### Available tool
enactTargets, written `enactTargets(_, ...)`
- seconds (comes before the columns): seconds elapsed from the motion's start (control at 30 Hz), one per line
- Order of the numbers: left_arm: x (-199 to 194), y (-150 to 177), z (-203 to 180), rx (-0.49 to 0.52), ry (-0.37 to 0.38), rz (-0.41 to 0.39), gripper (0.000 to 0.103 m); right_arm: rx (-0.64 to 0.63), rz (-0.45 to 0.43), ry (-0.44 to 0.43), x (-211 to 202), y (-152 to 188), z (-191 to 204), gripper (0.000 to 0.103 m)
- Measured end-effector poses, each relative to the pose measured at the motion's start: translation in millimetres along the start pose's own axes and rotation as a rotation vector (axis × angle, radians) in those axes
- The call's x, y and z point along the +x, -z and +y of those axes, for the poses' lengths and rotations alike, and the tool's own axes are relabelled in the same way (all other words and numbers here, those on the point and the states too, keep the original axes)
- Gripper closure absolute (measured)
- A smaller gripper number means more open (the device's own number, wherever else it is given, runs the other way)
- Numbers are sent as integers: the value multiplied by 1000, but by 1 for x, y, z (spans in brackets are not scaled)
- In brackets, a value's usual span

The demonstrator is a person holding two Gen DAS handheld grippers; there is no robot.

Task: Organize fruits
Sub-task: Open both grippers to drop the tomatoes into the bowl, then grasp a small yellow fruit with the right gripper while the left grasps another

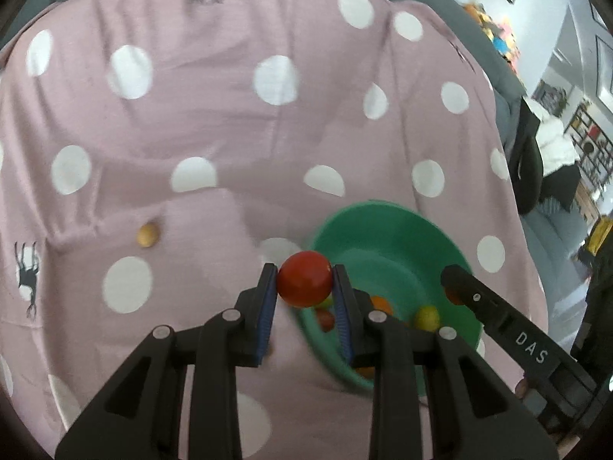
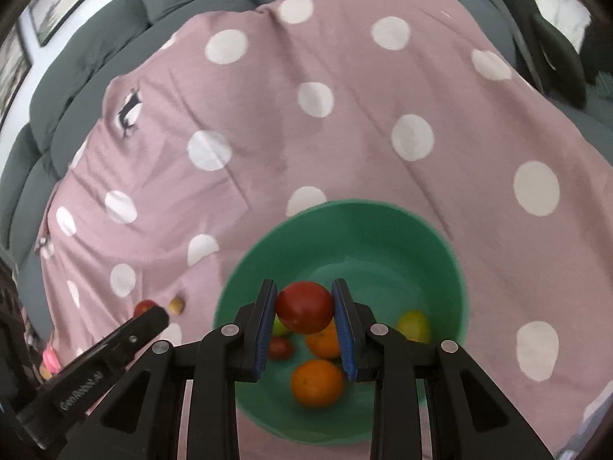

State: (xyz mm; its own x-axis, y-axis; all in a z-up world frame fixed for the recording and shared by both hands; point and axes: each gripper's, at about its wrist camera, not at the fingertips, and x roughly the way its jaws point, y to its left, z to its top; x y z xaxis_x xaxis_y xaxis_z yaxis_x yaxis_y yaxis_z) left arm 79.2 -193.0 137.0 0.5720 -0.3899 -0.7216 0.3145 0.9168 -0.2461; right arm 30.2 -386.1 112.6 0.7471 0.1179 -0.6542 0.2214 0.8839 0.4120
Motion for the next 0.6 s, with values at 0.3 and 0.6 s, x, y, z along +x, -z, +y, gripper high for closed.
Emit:
enactTargets(0.3,6,-7,12,-37,44,-8,41,15,28,-3,0,-1,-8,48)
enactTargets(0.6,-9,-16,124,-130,-196,-27,39,-218,87,-152,3,23,68,48)
